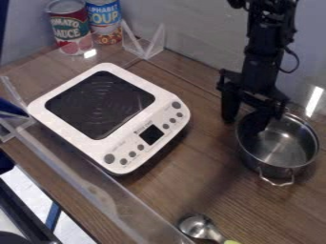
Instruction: Remove silver pot from the white and black stove top and place it on the table
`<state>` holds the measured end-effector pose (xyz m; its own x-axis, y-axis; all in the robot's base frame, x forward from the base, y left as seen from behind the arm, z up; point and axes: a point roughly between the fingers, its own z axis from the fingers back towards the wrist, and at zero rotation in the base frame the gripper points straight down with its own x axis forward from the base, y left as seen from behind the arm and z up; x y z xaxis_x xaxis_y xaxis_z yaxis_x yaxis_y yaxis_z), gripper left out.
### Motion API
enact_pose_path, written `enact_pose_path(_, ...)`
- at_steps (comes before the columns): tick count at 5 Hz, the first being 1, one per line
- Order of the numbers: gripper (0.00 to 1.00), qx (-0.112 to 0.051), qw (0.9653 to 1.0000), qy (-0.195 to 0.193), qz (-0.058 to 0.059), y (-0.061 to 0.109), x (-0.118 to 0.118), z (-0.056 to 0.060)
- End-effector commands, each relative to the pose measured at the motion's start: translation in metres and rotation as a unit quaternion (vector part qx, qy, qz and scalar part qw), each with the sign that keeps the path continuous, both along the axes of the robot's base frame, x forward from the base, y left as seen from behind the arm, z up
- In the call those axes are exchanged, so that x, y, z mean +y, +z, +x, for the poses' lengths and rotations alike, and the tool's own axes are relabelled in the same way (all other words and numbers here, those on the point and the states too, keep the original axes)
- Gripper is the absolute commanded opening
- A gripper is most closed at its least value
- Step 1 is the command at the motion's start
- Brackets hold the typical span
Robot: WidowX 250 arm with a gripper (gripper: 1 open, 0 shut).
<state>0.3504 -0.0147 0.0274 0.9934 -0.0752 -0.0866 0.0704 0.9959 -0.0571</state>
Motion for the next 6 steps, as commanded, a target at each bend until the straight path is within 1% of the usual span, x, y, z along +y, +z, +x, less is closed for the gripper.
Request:
enact_pose_path(1, 0.0, -0.04, 0.9992, -0.009, 0.001, 0.037, 0.008, 0.001)
enact_pose_path(2, 0.0, -0.026, 0.9993, -0.023, 0.016, 0.058, 0.024, -0.007)
enact_pose_path(3, 0.0, -0.025, 0.9989, -0.021, 0.034, 0.084, 0.055, -0.012)
enact_pose_path(4, 0.0, -0.028, 0.9985, -0.006, 0.047, 0.106, 0.091, -0.013)
enact_pose_path(5, 0.0, -0.033, 0.9986, -0.017, 0.039, 0.108, 0.076, -0.016)
enact_pose_path(6, 0.0, -0.036, 0.9987, -0.016, 0.031, 0.106, 0.059, -0.022)
